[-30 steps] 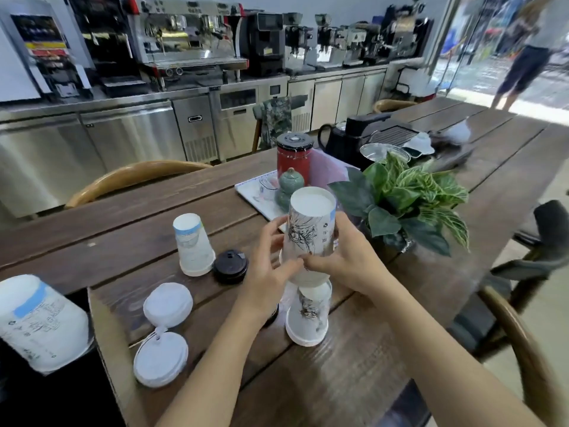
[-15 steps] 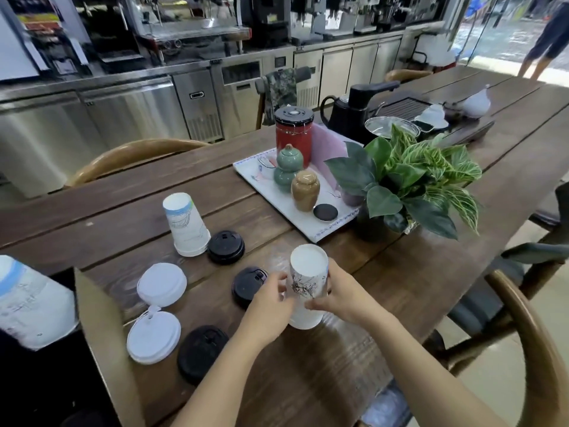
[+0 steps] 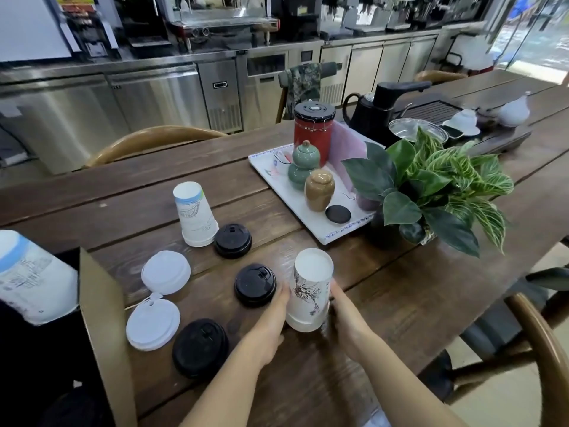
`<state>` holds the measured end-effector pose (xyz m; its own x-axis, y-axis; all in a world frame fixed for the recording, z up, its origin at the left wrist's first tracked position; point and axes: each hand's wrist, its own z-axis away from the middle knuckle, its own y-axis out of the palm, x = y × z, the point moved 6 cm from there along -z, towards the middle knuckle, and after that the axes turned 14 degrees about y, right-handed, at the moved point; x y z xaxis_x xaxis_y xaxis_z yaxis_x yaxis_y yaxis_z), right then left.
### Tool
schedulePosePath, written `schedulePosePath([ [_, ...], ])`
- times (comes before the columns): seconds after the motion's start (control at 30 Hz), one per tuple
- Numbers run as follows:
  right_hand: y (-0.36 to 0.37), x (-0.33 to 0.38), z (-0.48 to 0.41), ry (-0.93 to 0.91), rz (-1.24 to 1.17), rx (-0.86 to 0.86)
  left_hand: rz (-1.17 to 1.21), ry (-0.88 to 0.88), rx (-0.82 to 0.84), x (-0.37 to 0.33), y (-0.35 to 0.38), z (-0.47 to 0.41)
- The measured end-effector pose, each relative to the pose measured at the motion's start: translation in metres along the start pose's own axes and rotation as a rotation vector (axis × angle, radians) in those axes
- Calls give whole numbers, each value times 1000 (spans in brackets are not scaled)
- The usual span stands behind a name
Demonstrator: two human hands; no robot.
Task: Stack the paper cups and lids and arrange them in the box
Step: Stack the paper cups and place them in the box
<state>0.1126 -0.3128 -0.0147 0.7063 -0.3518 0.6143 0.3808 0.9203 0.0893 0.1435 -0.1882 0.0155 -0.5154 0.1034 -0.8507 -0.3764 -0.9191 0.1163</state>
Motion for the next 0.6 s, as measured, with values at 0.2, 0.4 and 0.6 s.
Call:
schedulePosePath([
  [0.2,25,5,28,-2,36,62,70,76,-26,5,-13,13],
  [0.4,40,10,50,-73,-81,-37,81,141,-113,-10,-32,30],
  [0.6,83,42,79,-250,-60,-90,134,271,-151,-47,-71,58],
])
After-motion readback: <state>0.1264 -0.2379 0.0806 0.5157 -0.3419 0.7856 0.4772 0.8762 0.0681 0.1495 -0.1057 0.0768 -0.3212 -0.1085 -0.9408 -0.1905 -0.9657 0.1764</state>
